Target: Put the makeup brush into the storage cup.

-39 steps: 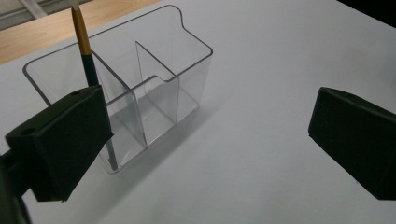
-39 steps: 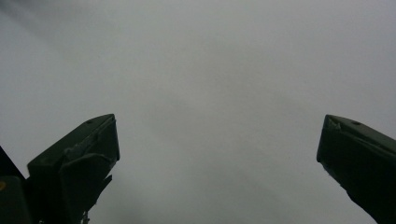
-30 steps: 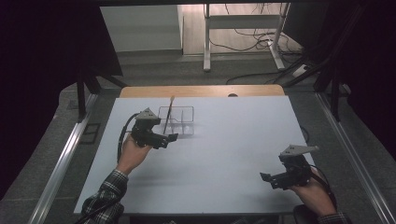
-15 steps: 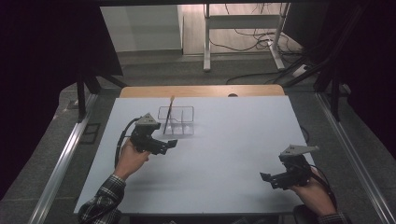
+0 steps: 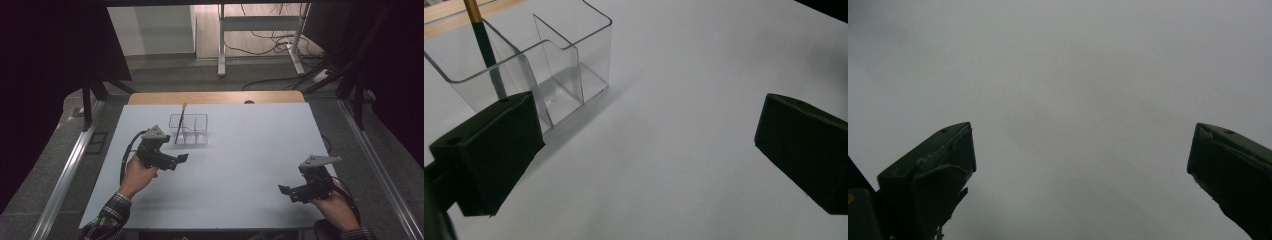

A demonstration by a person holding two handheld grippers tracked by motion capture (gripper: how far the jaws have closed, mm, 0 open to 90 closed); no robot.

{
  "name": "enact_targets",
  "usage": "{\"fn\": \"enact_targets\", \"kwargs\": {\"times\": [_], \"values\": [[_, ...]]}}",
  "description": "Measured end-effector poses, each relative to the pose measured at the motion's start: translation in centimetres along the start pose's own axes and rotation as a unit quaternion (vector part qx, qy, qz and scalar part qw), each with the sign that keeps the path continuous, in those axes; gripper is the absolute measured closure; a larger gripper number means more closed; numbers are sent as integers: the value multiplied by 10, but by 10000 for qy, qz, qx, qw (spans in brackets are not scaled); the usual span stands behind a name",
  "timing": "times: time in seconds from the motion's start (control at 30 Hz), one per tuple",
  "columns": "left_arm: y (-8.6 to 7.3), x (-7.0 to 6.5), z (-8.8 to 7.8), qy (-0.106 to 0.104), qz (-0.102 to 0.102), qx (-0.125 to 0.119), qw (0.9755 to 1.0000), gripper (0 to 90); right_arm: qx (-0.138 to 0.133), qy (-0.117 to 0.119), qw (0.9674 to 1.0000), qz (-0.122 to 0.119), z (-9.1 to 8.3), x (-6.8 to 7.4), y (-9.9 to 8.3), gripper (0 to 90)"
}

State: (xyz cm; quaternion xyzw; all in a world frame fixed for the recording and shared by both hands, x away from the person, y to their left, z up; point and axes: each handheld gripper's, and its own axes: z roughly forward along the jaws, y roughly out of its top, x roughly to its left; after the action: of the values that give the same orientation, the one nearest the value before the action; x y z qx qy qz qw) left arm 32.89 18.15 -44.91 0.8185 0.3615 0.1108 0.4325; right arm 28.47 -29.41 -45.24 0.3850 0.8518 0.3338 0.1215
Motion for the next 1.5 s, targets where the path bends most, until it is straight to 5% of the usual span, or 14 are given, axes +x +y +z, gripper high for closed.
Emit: {"fn": "enact_targets", "kwargs": {"times": [0.7,1.5], "values": [[-17,-10,-21,308,16,72,9995,0,-17,-16,10000,-20,0,0,0,0],[-44,-16,-47,402,-106,100,9991,0,-9,-9,10000,-31,0,0,0,0]]}}
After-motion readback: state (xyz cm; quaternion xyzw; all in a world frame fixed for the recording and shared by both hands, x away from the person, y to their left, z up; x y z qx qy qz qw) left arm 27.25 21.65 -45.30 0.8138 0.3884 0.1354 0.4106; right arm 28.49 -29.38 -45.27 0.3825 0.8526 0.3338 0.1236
